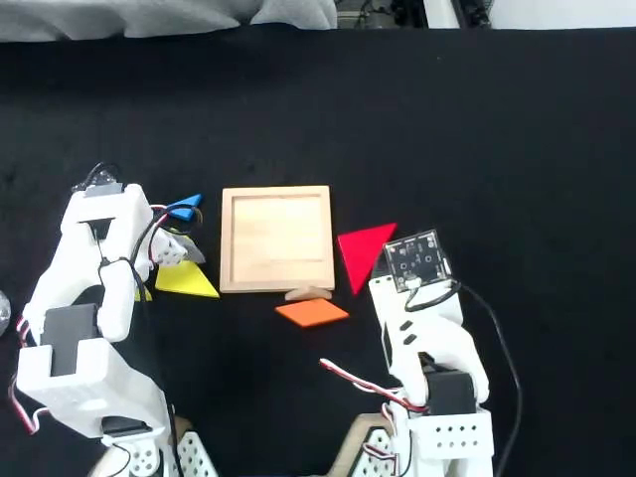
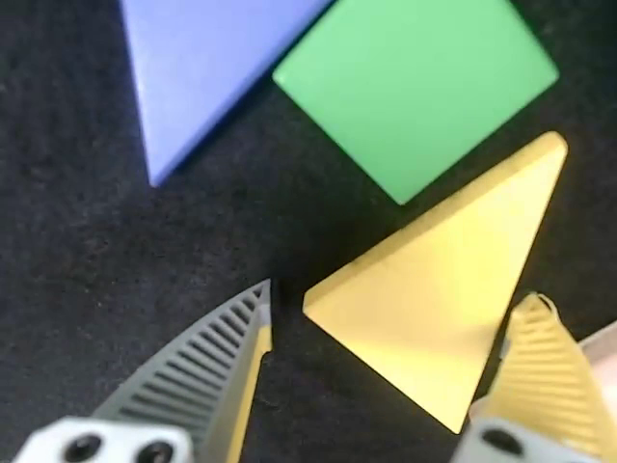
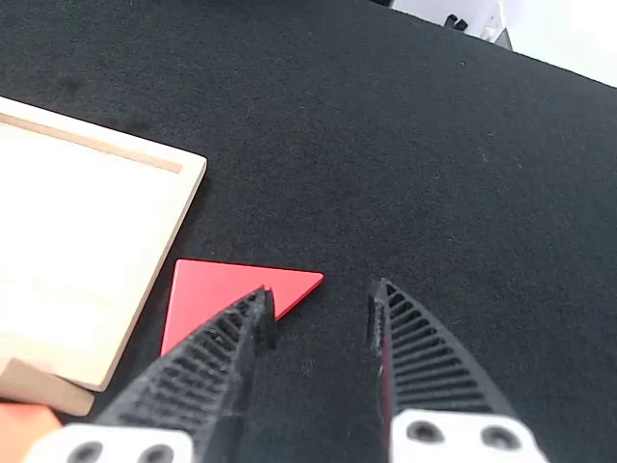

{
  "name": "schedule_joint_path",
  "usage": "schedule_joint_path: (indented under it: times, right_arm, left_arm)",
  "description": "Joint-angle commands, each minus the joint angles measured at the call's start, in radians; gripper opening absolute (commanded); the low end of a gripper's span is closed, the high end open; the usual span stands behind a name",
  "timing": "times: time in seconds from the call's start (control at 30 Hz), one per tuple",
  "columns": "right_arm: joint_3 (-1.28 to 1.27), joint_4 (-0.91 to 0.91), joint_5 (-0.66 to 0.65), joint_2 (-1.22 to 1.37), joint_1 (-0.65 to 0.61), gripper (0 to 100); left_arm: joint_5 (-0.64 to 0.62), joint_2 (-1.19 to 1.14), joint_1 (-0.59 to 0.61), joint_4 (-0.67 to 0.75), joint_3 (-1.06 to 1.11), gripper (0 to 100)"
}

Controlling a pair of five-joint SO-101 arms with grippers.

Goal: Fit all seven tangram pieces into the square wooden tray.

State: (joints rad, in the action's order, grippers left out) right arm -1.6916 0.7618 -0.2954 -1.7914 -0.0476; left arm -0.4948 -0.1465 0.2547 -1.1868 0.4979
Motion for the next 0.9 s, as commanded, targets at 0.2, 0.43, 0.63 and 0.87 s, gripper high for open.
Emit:
schedule_joint_path:
  times: [0.2,0.43,0.63,0.87]
  right_arm:
    - [-0.005,-0.017,0.002,0.114,0.009,17.0]
    - [-0.005,-0.017,0.002,0.114,0.009,17.0]
    - [-0.005,-0.017,0.002,0.114,0.009,17.0]
    - [-0.005,-0.017,0.002,0.114,0.009,17.0]
  left_arm:
    - [0.006,0.017,-0.002,-0.017,-0.019,38]
    - [0.002,0.006,-0.004,-0.009,-0.019,38]
    - [0.0,0.005,-0.047,-0.011,-0.01,37]
    - [-0.038,0.005,-0.061,0.026,-0.016,37]
